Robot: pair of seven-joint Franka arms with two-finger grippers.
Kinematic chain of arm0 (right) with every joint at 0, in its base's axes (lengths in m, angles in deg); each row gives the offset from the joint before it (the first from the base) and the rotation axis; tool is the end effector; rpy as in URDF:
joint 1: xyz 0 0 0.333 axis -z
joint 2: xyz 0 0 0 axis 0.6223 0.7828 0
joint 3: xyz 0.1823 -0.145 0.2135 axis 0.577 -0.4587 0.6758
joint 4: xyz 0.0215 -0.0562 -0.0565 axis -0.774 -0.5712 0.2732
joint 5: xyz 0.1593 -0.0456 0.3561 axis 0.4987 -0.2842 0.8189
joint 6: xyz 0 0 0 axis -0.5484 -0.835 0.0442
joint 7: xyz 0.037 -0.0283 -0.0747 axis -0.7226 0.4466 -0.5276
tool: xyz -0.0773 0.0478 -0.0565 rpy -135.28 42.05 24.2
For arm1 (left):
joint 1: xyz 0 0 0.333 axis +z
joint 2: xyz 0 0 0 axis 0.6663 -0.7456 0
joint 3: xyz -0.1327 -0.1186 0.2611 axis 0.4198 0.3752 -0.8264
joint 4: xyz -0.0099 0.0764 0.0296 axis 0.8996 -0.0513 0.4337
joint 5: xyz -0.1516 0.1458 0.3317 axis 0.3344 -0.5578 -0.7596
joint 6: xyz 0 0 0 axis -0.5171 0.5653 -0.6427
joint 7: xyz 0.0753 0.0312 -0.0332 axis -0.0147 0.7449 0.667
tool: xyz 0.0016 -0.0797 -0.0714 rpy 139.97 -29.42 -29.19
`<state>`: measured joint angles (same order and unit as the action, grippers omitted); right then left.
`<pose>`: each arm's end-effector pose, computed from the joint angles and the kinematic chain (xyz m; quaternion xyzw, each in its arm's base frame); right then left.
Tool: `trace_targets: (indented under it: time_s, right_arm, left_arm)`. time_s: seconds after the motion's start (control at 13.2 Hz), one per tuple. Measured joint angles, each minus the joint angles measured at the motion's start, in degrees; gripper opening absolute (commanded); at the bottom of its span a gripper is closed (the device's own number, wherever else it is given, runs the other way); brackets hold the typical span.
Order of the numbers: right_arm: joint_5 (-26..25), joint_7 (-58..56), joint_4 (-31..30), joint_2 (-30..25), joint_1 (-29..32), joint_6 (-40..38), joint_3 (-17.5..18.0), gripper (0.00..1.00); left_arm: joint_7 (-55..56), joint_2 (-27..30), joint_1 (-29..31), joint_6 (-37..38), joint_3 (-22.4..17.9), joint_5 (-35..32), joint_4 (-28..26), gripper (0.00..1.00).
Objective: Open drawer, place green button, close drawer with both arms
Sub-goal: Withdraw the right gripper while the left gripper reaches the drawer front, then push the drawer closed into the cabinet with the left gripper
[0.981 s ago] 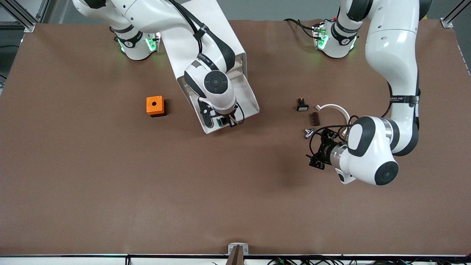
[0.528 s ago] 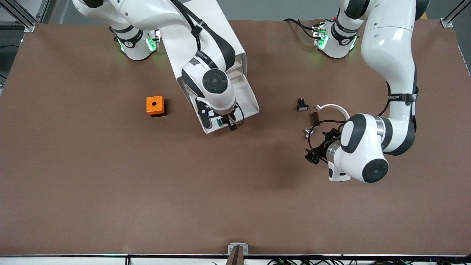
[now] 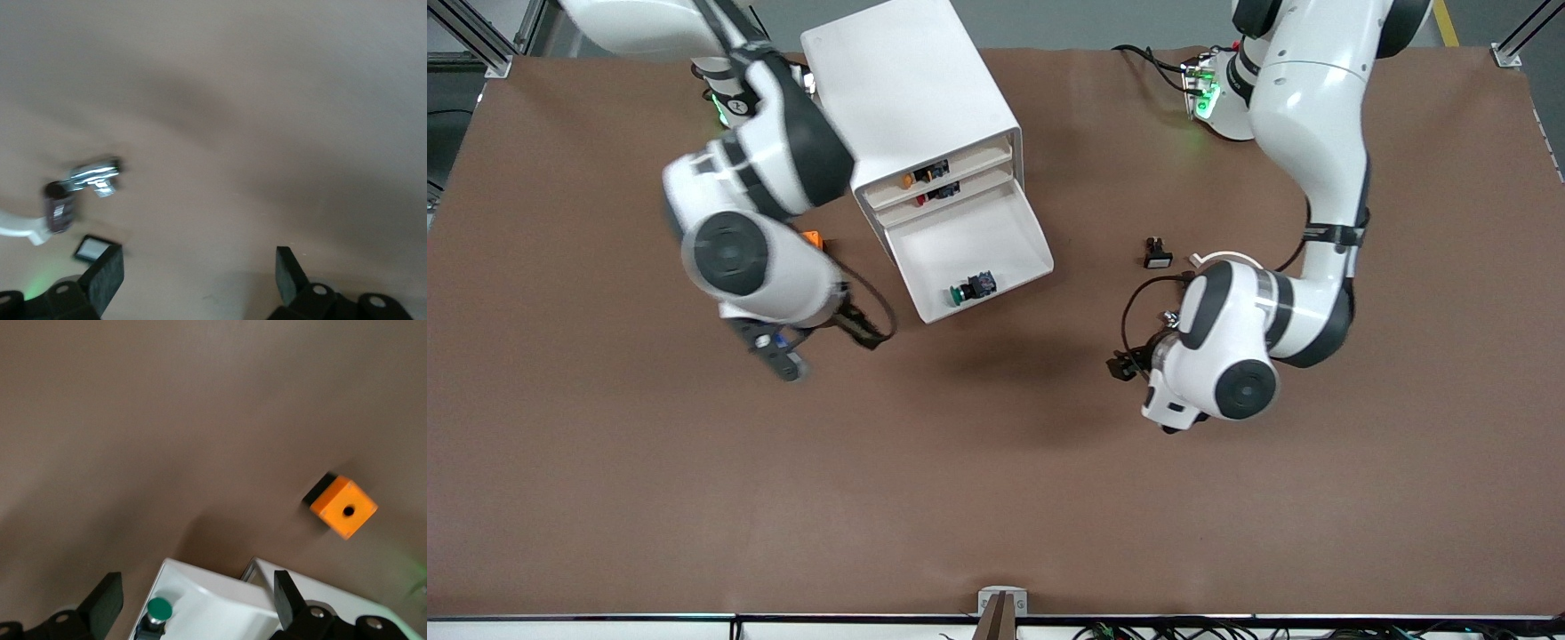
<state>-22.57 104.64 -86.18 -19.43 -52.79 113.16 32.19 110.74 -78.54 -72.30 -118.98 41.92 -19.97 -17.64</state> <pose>0.6272 0.2634 0.4672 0.9350 -0.3390 -0.1017 0.0212 0.6307 -0.3143 0.2690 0.9612 0.1834 -0.2062 0.0028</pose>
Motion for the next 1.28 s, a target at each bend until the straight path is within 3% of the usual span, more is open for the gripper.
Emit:
trace_targets:
  time_s: [0.38, 0.6, 0.83, 0.98, 1.28]
  right_arm:
    - [-2.2, -25.8, 0.1, -4.6, 10.2, -1.6, -0.3, 1.00]
    - [-2.9, -36.4, -2.2, -9.1, 14.3, -2.3, -0.5, 1.00]
    - [-3.0, -41.5, -5.8, -15.2, 14.2, -2.5, -2.2, 1.00]
    - [-3.0, -43.7, -8.2, -18.8, 11.7, -2.5, -5.3, 1.00]
    - [-3.1, -53.6, -10.2, -22.0, 9.3, -1.2, -10.6, 1.00]
  left_arm:
    - [-0.6, -5.6, -8.8, -12.2, 0.3, 0.0, -0.4, 1.00]
    - [0.7, -6.3, -11.9, -13.6, 0.6, 0.9, -0.3, 1.00]
    - [6.2, -6.2, -14.8, -13.6, 0.7, 1.1, 0.1, 1.00]
    - [9.0, -6.2, -16.3, -13.5, 1.1, 1.1, 0.1, 1.00]
    - [13.6, -6.1, -16.6, -13.5, 5.3, 1.2, 0.1, 1.00]
